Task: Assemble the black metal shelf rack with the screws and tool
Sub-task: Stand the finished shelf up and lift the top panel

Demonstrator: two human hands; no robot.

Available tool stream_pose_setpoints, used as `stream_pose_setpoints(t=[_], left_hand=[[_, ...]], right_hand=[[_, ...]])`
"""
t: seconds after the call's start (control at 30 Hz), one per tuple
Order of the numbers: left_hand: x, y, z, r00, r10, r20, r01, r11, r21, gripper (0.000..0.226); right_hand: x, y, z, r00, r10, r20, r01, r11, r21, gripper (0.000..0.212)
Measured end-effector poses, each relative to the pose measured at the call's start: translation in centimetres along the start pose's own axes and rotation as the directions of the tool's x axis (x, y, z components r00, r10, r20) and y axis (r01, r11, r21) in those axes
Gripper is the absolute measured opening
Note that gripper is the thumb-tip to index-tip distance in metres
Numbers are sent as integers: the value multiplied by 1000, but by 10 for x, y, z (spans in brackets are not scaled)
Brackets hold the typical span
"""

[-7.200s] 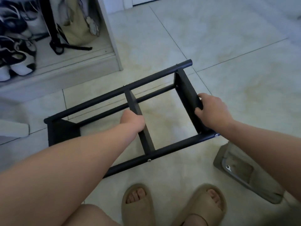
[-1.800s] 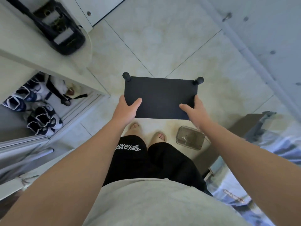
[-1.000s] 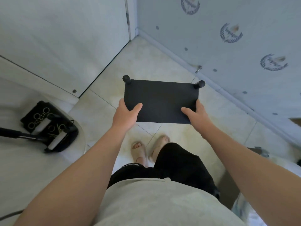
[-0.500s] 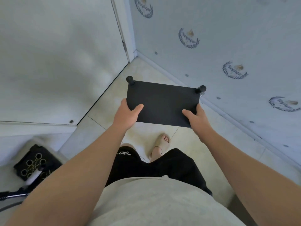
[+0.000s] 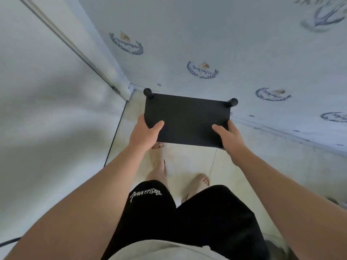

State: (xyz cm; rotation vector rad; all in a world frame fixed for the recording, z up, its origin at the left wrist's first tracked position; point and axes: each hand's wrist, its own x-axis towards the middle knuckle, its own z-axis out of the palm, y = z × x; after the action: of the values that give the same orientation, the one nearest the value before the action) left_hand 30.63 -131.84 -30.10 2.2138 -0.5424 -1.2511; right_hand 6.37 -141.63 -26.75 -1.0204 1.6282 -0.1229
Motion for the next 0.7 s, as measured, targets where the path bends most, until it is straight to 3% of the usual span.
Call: stream_pose_setpoints(t=[0.07, 0.3, 0.7], left_hand=[[35, 8, -3, 1000, 10, 25, -11, 999, 47, 54], [128, 26, 3, 996, 48, 70, -57, 990, 132, 57], [196, 63, 14, 994, 87, 66, -97, 982, 164, 55]], right_hand=[[23, -7, 11, 999, 32, -34, -30, 998, 47, 52], [91, -23, 38, 994, 74, -83, -59, 983, 176, 32], [154, -52, 34, 988, 45, -147, -22, 988, 154, 43]])
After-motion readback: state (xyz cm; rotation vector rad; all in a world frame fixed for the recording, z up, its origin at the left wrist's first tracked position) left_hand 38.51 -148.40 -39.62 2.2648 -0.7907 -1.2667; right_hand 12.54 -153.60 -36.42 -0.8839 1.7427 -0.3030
